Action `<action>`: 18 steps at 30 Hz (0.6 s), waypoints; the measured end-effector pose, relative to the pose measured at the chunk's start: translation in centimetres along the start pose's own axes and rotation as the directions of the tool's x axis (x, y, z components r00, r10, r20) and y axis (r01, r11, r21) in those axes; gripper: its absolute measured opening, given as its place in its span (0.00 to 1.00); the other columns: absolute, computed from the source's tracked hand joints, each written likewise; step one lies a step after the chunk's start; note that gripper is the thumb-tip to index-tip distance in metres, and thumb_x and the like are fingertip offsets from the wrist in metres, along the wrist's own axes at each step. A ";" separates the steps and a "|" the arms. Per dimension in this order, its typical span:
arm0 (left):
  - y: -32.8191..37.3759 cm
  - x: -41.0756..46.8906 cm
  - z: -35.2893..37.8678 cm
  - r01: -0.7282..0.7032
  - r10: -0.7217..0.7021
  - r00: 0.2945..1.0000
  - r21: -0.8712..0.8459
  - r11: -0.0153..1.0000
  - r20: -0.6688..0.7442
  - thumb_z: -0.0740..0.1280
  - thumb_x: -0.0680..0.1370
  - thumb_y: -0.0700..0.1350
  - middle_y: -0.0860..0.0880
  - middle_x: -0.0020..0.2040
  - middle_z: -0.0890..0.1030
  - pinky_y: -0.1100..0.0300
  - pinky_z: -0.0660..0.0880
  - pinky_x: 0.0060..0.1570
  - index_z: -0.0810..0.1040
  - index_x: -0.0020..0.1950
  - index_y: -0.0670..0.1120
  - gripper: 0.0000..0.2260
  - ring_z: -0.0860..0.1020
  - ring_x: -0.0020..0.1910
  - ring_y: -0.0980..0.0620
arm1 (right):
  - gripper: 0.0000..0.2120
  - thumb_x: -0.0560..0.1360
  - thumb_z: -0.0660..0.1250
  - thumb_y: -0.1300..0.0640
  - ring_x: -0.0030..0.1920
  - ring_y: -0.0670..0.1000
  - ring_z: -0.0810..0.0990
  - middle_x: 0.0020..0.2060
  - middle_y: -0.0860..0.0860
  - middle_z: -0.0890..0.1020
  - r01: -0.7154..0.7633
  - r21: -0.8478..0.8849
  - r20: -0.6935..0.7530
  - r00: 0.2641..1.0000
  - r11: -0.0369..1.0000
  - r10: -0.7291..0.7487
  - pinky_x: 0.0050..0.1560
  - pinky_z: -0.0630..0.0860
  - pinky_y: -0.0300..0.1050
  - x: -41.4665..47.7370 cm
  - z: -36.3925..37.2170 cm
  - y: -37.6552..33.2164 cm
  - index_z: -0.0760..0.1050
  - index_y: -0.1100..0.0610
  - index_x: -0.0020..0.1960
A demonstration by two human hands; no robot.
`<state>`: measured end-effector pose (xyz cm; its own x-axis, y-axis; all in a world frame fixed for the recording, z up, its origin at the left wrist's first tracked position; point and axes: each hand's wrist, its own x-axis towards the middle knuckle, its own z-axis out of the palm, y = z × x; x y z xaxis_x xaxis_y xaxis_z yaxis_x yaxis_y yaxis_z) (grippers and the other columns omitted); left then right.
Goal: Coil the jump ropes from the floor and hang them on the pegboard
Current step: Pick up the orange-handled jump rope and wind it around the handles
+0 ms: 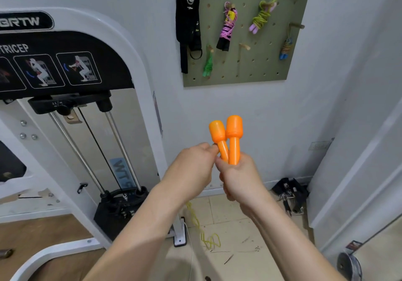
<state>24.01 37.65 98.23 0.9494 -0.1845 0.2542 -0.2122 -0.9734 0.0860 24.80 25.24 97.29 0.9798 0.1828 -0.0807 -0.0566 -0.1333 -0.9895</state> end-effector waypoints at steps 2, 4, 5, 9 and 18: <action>0.5 -0.2 -0.4 -0.040 0.040 0.999 0.128 0.991 0.000 0.60 0.78 0.39 0.48 0.47 0.75 0.56 0.66 0.39 0.70 0.61 0.48 0.12 0.78 0.46 0.44 | 0.09 0.77 0.62 0.59 0.29 0.53 0.72 0.29 0.51 0.73 0.117 -0.348 -0.068 0.987 0.930 -0.149 0.30 0.65 0.43 0.9 -0.4 0.6 0.67 0.53 0.38; 0.9 -0.4 -0.7 -0.084 0.084 0.996 0.163 0.983 0.007 0.59 0.77 0.37 0.48 0.47 0.76 0.56 0.66 0.39 0.69 0.63 0.47 0.15 0.78 0.47 0.44 | 0.04 0.76 0.60 0.57 0.37 0.58 0.76 0.35 0.53 0.77 0.151 -0.591 -0.058 0.972 0.792 -0.228 0.34 0.68 0.47 1.4 -1.0 0.9 0.68 0.54 0.42; 1.1 -0.6 -0.9 -0.098 0.096 0.995 0.171 0.980 0.020 0.58 0.77 0.36 0.48 0.46 0.76 0.56 0.66 0.39 0.69 0.61 0.48 0.15 0.78 0.46 0.44 | 0.03 0.76 0.60 0.58 0.39 0.60 0.76 0.35 0.53 0.77 0.162 -0.662 -0.034 0.969 0.732 -0.246 0.35 0.68 0.48 1.6 -1.3 0.9 0.67 0.55 0.44; 1.3 -1.1 -1.9 -0.099 0.091 0.995 0.200 0.975 0.048 0.60 0.76 0.37 0.47 0.38 0.74 0.55 0.65 0.29 0.65 0.54 0.47 0.09 0.71 0.32 0.45 | 0.02 0.75 0.58 0.59 0.41 0.61 0.75 0.38 0.54 0.75 0.225 -0.860 0.145 0.968 0.457 -0.204 0.37 0.68 0.47 1.4 -1.7 -0.1 0.65 0.55 0.46; 1.6 -0.6 -4.1 -0.260 0.178 0.929 0.229 0.938 0.325 0.67 0.76 0.45 0.47 0.39 0.76 0.57 0.64 0.30 0.74 0.52 0.45 0.07 0.71 0.37 0.46 | 0.07 0.74 0.61 0.63 0.40 0.54 0.72 0.34 0.49 0.67 0.435 -0.886 0.407 0.895 -0.161 0.181 0.36 0.68 0.43 -0.2 -2.0 -3.1 0.64 0.54 0.41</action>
<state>22.17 36.76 102.13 0.9195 -0.3883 -0.0616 -0.3924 -0.8964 -0.2064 25.17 23.64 100.61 0.7890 0.5361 -0.3000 0.6053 -0.7618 0.2307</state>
